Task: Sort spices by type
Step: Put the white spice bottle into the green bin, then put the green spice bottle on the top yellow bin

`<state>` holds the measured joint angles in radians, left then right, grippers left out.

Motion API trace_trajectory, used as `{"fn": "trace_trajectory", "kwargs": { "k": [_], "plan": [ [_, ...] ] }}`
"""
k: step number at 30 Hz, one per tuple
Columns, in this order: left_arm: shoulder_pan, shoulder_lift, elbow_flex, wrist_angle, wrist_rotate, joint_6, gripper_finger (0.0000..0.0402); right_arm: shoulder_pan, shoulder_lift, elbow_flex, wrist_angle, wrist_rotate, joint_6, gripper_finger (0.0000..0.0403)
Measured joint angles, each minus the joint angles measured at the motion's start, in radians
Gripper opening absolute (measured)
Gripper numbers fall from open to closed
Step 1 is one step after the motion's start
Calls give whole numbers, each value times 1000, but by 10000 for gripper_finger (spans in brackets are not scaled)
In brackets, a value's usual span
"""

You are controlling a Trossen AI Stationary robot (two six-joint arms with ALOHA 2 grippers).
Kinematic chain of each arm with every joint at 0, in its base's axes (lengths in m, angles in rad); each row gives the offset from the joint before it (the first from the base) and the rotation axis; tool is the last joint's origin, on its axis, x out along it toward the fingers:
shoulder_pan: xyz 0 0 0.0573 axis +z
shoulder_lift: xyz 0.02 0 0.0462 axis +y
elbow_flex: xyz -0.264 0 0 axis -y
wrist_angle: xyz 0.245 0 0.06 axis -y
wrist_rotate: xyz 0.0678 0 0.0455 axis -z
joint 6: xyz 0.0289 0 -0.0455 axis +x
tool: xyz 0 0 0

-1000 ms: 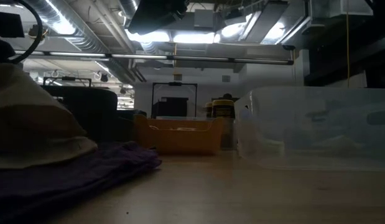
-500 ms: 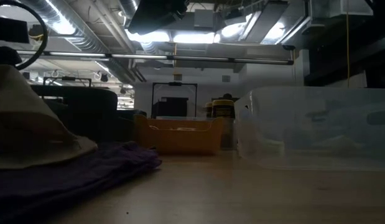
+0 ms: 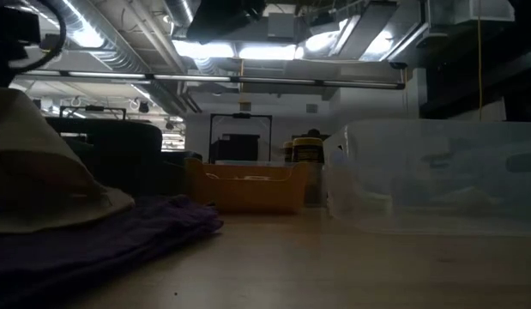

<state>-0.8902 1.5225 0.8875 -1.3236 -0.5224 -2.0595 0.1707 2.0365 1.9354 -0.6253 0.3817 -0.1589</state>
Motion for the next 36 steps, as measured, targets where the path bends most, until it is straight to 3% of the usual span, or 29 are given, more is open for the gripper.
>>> {"fn": "trace_trajectory", "kwargs": {
  "k": [9, 23, 25, 30, 36],
  "plan": [
    [-1, -198, 1, 0, 0, 126, 249, 0, -86, 0, -190, -9, 85, 250],
    [2, -446, 1, 5, -33, 273, 249, -1, -201, -2, -927, -10, 415, 250],
    [2, -460, 1, 5, -67, 301, 249, -1, -203, -33, -948, -15, 445, 250],
    [2, -470, 1, 8, -159, 374, 249, -3, -224, -165, -946, -141, 444, 250],
    [2, -470, 1, 8, -195, 394, 249, -31, -242, -357, -919, -242, 446, 247]
  ]
}}
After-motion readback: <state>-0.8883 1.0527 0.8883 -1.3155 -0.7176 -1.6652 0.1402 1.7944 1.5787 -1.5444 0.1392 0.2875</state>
